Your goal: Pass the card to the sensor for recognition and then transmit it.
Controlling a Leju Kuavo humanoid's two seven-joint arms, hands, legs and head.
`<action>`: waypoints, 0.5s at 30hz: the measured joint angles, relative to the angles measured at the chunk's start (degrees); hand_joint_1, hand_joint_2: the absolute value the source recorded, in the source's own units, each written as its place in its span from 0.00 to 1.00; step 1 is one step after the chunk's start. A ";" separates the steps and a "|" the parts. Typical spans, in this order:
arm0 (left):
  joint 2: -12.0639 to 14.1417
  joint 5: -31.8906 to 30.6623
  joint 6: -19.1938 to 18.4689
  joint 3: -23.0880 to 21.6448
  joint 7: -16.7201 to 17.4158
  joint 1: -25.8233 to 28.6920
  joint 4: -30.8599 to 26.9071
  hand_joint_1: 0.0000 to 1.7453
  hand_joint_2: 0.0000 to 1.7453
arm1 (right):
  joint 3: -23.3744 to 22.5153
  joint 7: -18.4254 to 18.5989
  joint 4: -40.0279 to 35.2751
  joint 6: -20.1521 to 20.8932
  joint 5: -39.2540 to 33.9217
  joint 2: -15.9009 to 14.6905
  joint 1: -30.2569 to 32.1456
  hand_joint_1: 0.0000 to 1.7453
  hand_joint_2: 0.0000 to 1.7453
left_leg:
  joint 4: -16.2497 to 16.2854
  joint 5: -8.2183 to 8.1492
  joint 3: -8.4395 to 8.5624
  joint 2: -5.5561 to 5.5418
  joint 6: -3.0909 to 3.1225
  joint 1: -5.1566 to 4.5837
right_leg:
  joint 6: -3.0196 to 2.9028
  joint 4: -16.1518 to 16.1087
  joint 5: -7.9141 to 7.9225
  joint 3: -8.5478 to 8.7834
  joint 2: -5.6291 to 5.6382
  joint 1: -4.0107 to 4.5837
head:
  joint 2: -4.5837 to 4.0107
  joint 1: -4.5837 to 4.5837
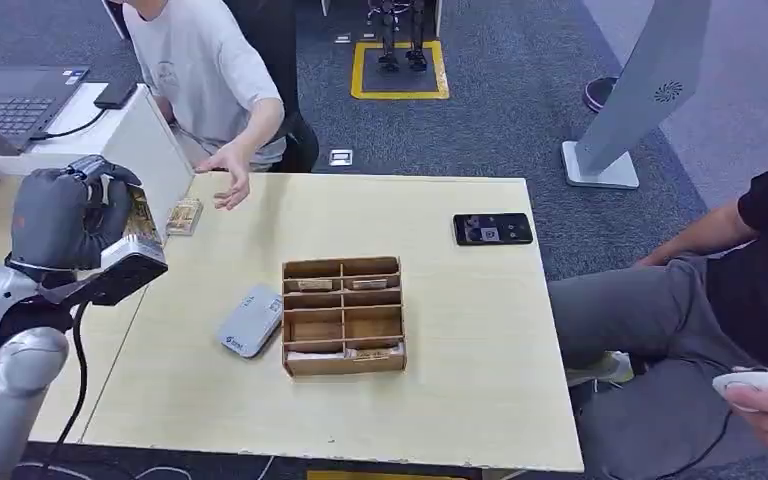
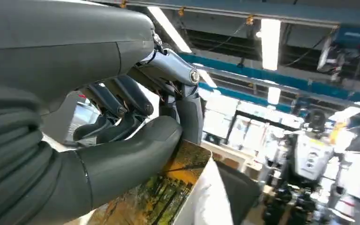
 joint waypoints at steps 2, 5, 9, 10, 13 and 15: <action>-0.33 -4.66 2.08 0.00 2.02 0.00 1.65 1.00 1.00 | 0.24 0.48 0.00 0.02 0.02 0.00 0.00 0.00 1.00 | 0.00 0.00 0.00 0.00 0.00 0.00 | 0.00 0.00 0.00 0.00 0.00 0.00 | 0.00 -0.02; -0.70 -11.65 5.52 0.00 4.18 0.00 4.95 1.00 1.00 | 1.03 0.98 0.02 0.09 0.18 0.00 0.01 0.00 1.00 | 0.00 0.00 0.00 0.00 0.00 -0.01 | 0.00 0.00 0.00 0.00 0.00 0.00 | 0.00 -0.02; -0.98 -17.04 7.96 0.00 6.35 -0.01 8.57 1.00 1.00 | 1.79 1.33 0.02 0.28 0.26 0.00 0.03 0.00 1.00 | 0.00 0.00 0.00 0.00 0.00 0.00 | 0.00 0.00 0.00 0.00 0.00 0.00 | 0.00 0.00; -1.00 -17.41 8.13 0.00 6.41 0.00 9.12 1.00 1.00 | 1.90 1.33 0.04 0.35 0.26 0.00 0.03 0.00 1.00 | 0.00 0.00 0.00 0.00 0.00 0.00 | 0.00 0.00 0.00 0.00 0.00 0.00 | 0.00 -0.04; -1.25 -18.86 8.42 0.00 7.02 0.00 10.58 1.00 1.00 | 2.41 1.33 0.04 0.44 0.26 0.00 0.02 0.00 1.00 | 0.00 0.00 -0.01 0.00 0.00 0.00 | 0.00 0.00 0.00 0.00 0.00 0.00 | 0.00 -0.02; -1.27 -19.56 8.46 0.00 7.39 0.00 11.13 1.00 1.00 | 2.60 1.31 0.04 0.46 0.26 0.00 0.02 0.00 1.00 | 0.00 0.00 0.00 0.00 0.00 -0.01 | 0.00 0.00 0.00 0.00 0.00 0.00 | 0.00 -0.02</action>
